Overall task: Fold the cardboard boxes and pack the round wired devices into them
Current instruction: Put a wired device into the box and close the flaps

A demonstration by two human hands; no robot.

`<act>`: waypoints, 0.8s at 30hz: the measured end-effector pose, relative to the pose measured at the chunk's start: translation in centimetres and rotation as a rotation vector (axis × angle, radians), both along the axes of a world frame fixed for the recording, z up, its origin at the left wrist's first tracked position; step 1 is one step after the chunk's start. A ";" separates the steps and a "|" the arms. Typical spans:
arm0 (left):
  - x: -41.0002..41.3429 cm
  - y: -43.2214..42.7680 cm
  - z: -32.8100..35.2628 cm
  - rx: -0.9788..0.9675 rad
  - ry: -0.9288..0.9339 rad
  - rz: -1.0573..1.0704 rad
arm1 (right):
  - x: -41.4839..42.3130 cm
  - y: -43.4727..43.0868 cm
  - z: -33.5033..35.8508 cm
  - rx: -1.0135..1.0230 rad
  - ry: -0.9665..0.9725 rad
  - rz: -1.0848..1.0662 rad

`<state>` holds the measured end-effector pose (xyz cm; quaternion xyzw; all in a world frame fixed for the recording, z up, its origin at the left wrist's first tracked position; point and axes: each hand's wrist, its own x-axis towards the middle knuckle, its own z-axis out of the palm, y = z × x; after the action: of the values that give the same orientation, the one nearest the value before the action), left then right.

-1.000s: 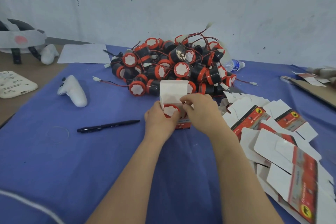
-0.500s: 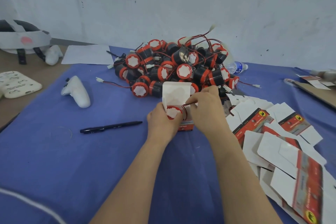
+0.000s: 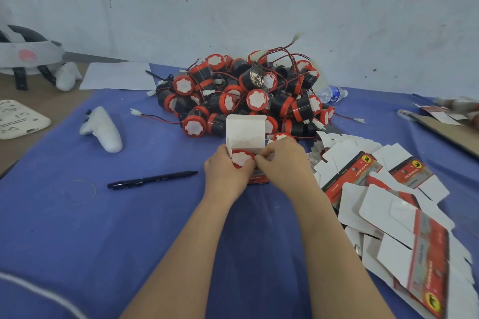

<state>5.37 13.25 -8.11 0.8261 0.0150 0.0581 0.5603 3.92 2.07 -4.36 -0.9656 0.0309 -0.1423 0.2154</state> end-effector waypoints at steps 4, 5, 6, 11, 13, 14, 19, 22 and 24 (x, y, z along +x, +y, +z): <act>0.0 0.1 -0.1 -0.001 0.004 -0.010 | 0.5 -0.3 -0.4 -0.025 0.020 -0.004; 0.0 0.1 -0.2 0.001 0.003 -0.011 | 0.5 -0.3 -0.4 -0.013 0.015 -0.004; 0.0 0.1 -0.2 0.005 0.002 -0.011 | 0.5 -0.3 -0.4 0.006 0.008 -0.002; 0.1 0.0 -0.2 0.009 -0.005 -0.006 | 0.5 -0.6 -0.7 0.015 -0.020 0.007; 0.1 0.0 -0.2 0.012 -0.003 -0.006 | 0.5 -0.4 -0.8 0.034 -0.062 0.021; 0.1 0.0 -0.1 0.012 -0.001 -0.006 | 0.6 -0.3 -0.9 0.058 -0.089 0.036; 0.1 0.0 -0.1 0.005 0.000 -0.006 | 0.7 0.2 -1.2 0.147 -0.125 0.077; 0.1 0.0 -0.1 0.019 -0.004 -0.010 | 0.7 0.3 -1.4 0.192 -0.150 0.044; 0.1 0.0 -0.2 0.016 -0.010 -0.009 | 0.8 0.3 -1.8 0.195 -0.207 0.010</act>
<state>5.45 13.29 -8.32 0.8304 0.0082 0.0599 0.5539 4.69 2.39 -6.11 -0.9205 0.0176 -0.2362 0.3107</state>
